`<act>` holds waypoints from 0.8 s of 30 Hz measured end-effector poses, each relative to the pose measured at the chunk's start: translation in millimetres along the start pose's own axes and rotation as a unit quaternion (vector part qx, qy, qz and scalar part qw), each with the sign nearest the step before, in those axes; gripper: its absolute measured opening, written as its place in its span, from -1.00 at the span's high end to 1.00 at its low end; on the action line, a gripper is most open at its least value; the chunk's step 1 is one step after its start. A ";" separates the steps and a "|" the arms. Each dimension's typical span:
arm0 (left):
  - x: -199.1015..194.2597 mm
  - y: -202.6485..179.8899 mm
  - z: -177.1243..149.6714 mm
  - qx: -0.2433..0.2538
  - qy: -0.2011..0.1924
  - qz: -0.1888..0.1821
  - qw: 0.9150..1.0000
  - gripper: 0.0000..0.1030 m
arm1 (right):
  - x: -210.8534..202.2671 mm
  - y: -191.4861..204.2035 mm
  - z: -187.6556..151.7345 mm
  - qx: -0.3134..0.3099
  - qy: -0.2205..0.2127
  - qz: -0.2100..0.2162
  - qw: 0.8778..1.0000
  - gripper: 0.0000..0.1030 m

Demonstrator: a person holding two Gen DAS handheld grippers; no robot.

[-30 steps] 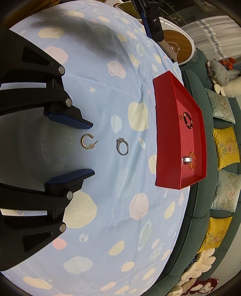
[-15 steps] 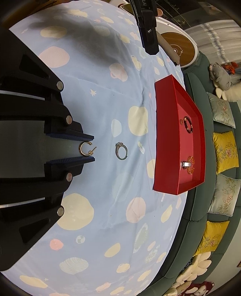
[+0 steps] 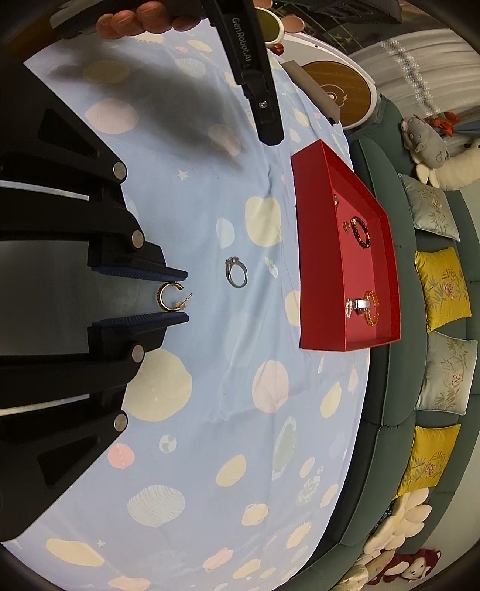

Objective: Organize jewelry
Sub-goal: 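Lower the right tool onto the gold hoop earring and close around it, then close the left tool on the silver ring while the right tool holds the gold hoop earring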

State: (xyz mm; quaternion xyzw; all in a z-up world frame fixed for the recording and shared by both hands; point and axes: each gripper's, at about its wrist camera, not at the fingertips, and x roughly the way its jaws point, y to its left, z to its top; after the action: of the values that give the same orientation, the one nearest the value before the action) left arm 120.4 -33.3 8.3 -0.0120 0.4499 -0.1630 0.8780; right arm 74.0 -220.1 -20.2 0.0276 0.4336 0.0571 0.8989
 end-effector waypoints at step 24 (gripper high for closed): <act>72.8 -80.0 -0.4 0.122 0.014 0.004 0.992 0.40 | -10.4 -35.4 11.8 0.039 -0.007 -0.010 0.999 0.69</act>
State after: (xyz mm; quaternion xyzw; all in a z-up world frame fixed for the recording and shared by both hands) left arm 137.6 -130.7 -35.8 0.0992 0.4389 -0.2133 0.8672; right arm 79.6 -256.6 -8.3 0.0583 0.4294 0.0307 0.9007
